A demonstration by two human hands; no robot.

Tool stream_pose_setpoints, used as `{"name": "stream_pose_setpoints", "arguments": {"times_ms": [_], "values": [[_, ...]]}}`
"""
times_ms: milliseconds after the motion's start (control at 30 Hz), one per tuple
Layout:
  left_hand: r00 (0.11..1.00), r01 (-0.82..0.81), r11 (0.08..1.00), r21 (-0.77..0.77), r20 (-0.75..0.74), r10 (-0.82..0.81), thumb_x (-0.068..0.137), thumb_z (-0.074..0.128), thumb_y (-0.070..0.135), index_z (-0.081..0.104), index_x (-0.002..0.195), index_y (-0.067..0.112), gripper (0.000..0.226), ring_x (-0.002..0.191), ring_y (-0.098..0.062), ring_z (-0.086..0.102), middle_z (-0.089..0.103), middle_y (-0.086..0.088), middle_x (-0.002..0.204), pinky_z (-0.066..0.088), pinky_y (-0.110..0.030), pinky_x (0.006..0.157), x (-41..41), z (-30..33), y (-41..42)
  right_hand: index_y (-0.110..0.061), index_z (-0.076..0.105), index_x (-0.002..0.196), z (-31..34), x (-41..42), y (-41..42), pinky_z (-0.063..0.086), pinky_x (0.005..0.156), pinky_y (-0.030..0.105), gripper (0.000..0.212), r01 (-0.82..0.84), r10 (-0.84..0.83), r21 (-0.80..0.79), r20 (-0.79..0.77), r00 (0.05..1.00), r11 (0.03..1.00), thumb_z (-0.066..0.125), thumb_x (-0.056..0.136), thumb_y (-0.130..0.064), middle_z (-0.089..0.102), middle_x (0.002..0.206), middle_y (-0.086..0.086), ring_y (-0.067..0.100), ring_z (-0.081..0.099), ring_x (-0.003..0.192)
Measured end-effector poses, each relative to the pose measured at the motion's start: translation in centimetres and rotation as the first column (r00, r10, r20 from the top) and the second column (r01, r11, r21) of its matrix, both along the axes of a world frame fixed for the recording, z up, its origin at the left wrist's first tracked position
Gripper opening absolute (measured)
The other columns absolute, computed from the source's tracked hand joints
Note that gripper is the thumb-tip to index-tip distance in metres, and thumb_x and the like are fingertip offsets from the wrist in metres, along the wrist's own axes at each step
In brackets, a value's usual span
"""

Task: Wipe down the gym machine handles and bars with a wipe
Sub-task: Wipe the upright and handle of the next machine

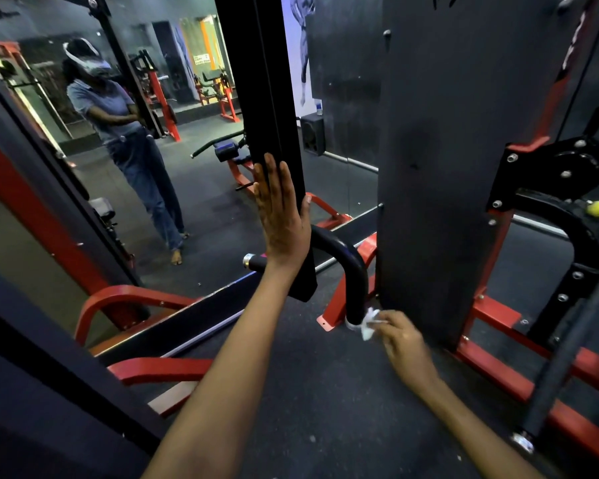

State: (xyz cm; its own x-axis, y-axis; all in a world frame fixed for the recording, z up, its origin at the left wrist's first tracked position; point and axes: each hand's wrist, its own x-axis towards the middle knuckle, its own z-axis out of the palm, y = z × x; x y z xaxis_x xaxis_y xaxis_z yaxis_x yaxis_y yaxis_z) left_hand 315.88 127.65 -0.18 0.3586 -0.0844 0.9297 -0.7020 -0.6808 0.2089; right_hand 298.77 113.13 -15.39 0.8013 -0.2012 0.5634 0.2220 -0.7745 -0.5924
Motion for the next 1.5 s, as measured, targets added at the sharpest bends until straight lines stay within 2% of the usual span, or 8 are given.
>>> {"name": "stream_pose_setpoints", "arguments": {"times_ms": [200,400,667,900,1067,1233,1367,1500], "values": [[1.000,0.002,1.000,0.009,0.019,-0.002,0.097,0.051,0.019,-0.027,0.147,0.032,0.093,0.145,-0.008,-0.022,-0.033,0.017,0.153,-0.003,-0.035,0.121,-0.4,0.2,0.3,-0.004,0.072,0.096,8.4,2.3,2.3,0.041,0.085,0.009,0.030,-0.044,-0.064,0.380,0.267,0.962,0.924,0.056,0.077,0.012,0.061,0.102,0.001,-0.007,0.055,0.098],[1.000,0.021,1.000,-0.004,0.020,-0.021,0.097,0.049,0.019,-0.025,0.148,0.031,0.091,0.145,-0.010,-0.020,-0.031,0.016,0.154,-0.002,-0.038,0.121,-0.2,-0.1,0.5,-0.015,0.068,0.083,2.6,2.1,2.1,0.048,0.079,0.027,0.039,0.082,-0.042,0.726,-0.073,0.996,0.683,0.049,0.080,0.019,0.069,0.090,0.005,0.020,0.063,0.091],[0.988,0.147,0.988,0.040,0.030,-0.149,0.100,0.038,0.014,-0.020,0.150,0.030,0.079,0.146,-0.011,-0.018,-0.027,0.015,0.156,-0.006,-0.035,0.121,-0.2,-0.1,1.7,-0.010,0.071,0.101,13.8,8.6,1.7,0.049,0.082,0.019,0.026,-0.182,0.214,0.570,0.012,0.977,0.801,0.057,0.085,0.005,0.070,0.097,-0.001,0.009,0.064,0.091],[0.978,0.200,0.974,0.102,0.035,-0.204,0.100,0.036,0.015,-0.019,0.151,0.029,0.076,0.146,-0.011,-0.019,-0.027,0.014,0.157,-0.008,-0.035,0.120,0.0,-0.1,2.7,-0.004,0.072,0.076,16.9,8.2,3.6,0.045,0.079,0.010,0.016,-0.375,0.405,-0.228,0.097,0.909,0.898,0.069,0.071,0.012,0.068,0.086,0.008,0.013,0.062,0.083],[0.980,0.192,0.974,0.117,0.035,-0.197,0.100,0.038,0.011,-0.019,0.151,0.026,0.078,0.147,-0.015,-0.019,-0.028,0.011,0.157,-0.004,-0.041,0.121,0.2,-0.4,2.9,-0.001,0.068,0.076,14.2,2.0,1.2,0.041,0.082,0.006,0.023,-0.279,0.289,-0.117,0.076,0.954,0.953,0.052,0.084,-0.016,0.062,0.092,0.008,0.011,0.059,0.088],[0.978,0.200,0.975,0.094,0.040,-0.204,0.100,0.037,0.012,-0.018,0.152,0.028,0.077,0.147,-0.014,-0.017,-0.026,0.012,0.157,-0.004,-0.039,0.121,0.0,-0.4,2.7,0.001,0.072,0.085,16.3,5.9,3.3,0.044,0.081,0.008,0.011,-0.188,0.191,-0.034,0.183,0.964,0.982,0.065,0.076,0.001,0.066,0.095,0.012,0.015,0.063,0.087],[0.976,0.210,0.971,0.111,0.036,-0.215,0.099,0.037,0.012,-0.017,0.151,0.029,0.078,0.147,-0.013,-0.018,-0.026,0.013,0.157,-0.006,-0.037,0.121,-0.1,-0.2,3.0,-0.002,0.073,0.093,16.2,7.4,5.4,0.051,0.086,0.032,0.020,-0.329,0.353,-0.229,0.071,0.933,0.916,0.056,0.082,-0.006,0.067,0.109,0.012,0.023,0.064,0.099],[0.975,0.216,0.969,0.118,0.035,-0.221,0.099,0.038,0.009,-0.017,0.152,0.026,0.078,0.147,-0.016,-0.016,-0.025,0.011,0.158,-0.003,-0.043,0.121,0.2,-0.5,3.2,0.001,0.063,0.114,10.6,2.8,1.4,0.028,0.110,0.023,0.031,-0.416,0.443,-0.329,0.010,0.896,0.848,0.043,0.093,-0.008,0.058,0.126,0.014,0.014,0.043,0.127]]}}
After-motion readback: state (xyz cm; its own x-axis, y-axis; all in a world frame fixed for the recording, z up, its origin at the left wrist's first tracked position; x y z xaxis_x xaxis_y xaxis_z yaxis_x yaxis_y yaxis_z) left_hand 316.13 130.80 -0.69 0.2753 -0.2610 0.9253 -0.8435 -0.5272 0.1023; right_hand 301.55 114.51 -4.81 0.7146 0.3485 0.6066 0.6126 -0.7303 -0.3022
